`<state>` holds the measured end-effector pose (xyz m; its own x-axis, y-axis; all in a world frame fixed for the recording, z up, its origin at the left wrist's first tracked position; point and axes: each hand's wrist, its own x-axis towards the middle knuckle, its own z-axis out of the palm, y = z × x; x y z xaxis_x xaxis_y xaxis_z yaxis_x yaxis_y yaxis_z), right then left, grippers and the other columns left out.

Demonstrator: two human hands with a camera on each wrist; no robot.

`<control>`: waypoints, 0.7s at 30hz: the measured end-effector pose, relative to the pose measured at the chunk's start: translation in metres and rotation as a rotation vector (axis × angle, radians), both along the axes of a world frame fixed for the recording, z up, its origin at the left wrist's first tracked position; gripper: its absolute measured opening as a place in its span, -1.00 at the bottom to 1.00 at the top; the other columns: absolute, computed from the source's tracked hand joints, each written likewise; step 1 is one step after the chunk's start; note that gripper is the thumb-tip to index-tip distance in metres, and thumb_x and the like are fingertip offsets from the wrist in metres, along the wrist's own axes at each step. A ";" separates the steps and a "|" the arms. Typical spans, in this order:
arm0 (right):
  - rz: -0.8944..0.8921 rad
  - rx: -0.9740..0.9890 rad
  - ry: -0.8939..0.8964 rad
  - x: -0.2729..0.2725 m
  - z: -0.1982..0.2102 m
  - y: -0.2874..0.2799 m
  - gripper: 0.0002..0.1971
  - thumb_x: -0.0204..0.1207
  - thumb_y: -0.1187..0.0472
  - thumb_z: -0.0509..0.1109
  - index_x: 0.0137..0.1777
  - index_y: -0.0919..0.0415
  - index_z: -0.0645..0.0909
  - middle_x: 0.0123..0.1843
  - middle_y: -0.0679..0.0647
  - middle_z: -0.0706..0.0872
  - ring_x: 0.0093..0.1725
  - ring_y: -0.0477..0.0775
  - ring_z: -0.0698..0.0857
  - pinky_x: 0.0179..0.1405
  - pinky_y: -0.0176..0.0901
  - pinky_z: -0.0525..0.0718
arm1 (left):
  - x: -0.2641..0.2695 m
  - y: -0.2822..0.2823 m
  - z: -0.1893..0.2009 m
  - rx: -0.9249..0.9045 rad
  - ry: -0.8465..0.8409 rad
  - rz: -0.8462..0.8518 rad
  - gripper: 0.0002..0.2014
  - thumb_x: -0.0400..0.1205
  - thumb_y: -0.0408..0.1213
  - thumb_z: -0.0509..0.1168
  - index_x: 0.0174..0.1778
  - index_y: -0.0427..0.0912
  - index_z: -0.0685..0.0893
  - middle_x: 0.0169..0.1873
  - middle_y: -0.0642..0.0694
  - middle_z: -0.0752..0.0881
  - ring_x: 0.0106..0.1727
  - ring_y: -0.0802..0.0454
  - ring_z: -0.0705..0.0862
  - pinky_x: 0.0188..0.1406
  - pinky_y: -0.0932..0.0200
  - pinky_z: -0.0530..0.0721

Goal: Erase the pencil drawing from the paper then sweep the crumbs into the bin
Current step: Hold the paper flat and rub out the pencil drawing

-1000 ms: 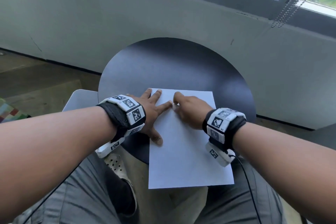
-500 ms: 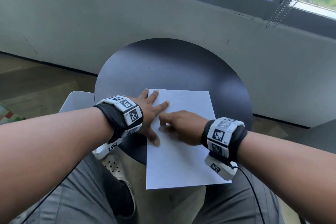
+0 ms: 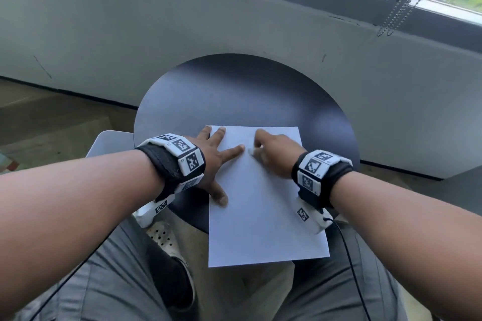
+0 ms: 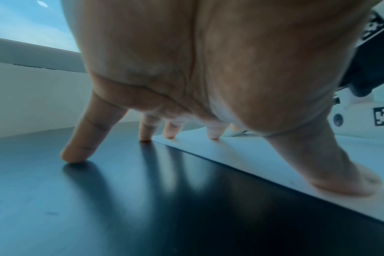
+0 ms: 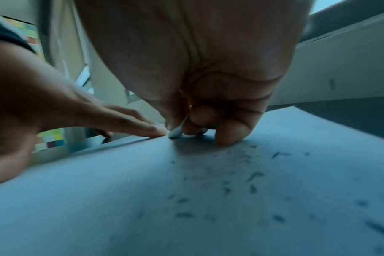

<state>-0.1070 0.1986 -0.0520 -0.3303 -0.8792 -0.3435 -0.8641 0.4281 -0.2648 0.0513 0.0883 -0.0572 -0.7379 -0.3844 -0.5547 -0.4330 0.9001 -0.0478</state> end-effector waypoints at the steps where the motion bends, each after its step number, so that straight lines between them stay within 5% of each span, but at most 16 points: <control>1: -0.015 0.009 0.035 -0.001 -0.001 0.000 -0.83 0.71 0.03 0.17 0.09 0.12 0.38 0.02 0.18 0.65 0.00 0.28 0.62 -0.05 0.03 0.59 | 0.000 0.000 0.000 -0.002 -0.007 0.002 0.28 0.18 0.59 0.40 0.61 0.45 -0.35 0.72 -0.11 -0.31 0.72 -0.25 -0.30 0.47 -0.51 0.31; 7: 0.412 0.086 -0.069 0.034 0.004 0.024 -0.82 0.70 0.09 0.19 0.21 0.15 0.46 0.08 0.17 0.69 0.01 0.23 0.60 -0.03 0.06 0.58 | -0.003 0.000 0.001 0.001 -0.028 -0.005 0.29 0.18 0.58 0.40 0.61 0.44 -0.36 0.72 -0.12 -0.35 0.72 -0.27 -0.32 0.51 -0.50 0.28; 12: 0.137 0.015 0.160 -0.001 0.000 0.005 -0.82 0.75 0.03 0.08 0.08 0.14 0.26 -0.01 0.17 0.62 -0.08 0.25 0.54 -0.15 0.04 0.49 | -0.004 0.002 0.001 -0.024 -0.037 -0.006 0.28 0.16 0.60 0.39 0.60 0.47 -0.36 0.72 -0.12 -0.31 0.72 -0.28 -0.29 0.51 -0.49 0.31; 18: 0.404 0.106 -0.017 0.030 0.002 0.026 -0.81 0.72 0.11 0.13 0.24 0.16 0.38 0.13 0.18 0.67 0.08 0.28 0.61 0.02 0.13 0.59 | -0.009 0.003 0.002 -0.034 -0.052 -0.018 0.30 0.11 0.60 0.42 0.57 0.52 -0.37 0.72 -0.17 -0.29 0.72 -0.34 -0.26 0.49 -0.51 0.34; 21: 0.149 0.053 0.063 -0.002 0.001 0.012 -0.81 0.73 0.05 0.12 0.20 0.14 0.36 0.16 0.23 0.69 0.06 0.30 0.61 0.02 0.10 0.60 | -0.009 0.004 0.003 -0.045 -0.050 -0.016 0.29 0.13 0.60 0.41 0.58 0.51 -0.36 0.72 -0.17 -0.26 0.72 -0.34 -0.25 0.48 -0.49 0.35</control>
